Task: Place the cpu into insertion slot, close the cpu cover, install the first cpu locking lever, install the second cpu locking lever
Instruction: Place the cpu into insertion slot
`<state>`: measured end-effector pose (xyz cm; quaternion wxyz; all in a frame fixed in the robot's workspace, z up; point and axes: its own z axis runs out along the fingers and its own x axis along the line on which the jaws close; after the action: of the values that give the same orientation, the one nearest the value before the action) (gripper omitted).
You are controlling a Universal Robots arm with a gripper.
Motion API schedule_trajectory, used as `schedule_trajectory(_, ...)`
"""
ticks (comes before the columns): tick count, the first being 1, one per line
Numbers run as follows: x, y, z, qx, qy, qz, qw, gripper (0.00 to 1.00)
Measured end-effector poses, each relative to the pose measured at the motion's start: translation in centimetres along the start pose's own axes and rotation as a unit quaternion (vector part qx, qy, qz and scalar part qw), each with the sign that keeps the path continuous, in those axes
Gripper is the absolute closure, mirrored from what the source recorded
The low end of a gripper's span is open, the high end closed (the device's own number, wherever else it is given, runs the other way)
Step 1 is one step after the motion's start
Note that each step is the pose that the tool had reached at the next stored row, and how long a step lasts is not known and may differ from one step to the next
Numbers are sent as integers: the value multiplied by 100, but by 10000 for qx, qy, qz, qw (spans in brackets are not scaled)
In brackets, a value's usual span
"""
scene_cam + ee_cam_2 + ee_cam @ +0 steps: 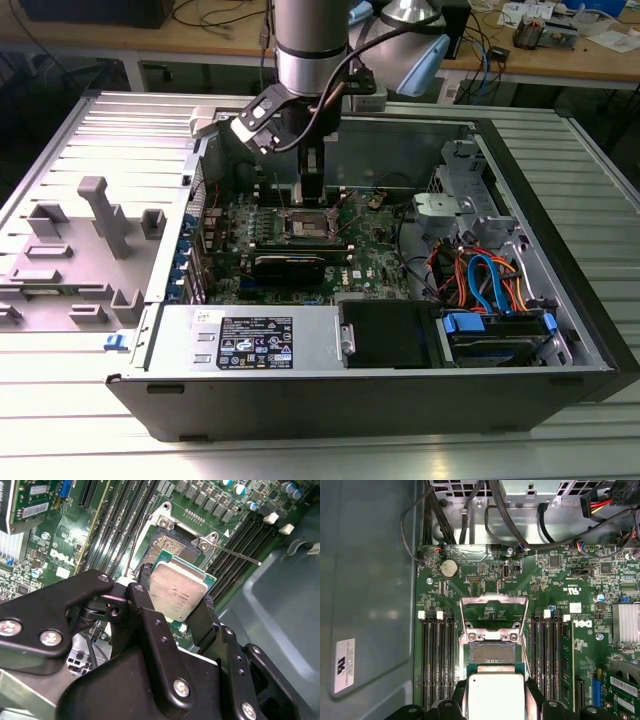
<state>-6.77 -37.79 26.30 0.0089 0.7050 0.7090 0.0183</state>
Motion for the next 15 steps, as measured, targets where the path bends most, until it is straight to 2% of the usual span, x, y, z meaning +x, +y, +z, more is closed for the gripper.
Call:
schedule_trajectory(6, -1, -1, 46, 0, -1, 0, 10000, 45)
schedule_trajectory(15, -1, -1, 58, 0, 0, 0, 10000, 45)
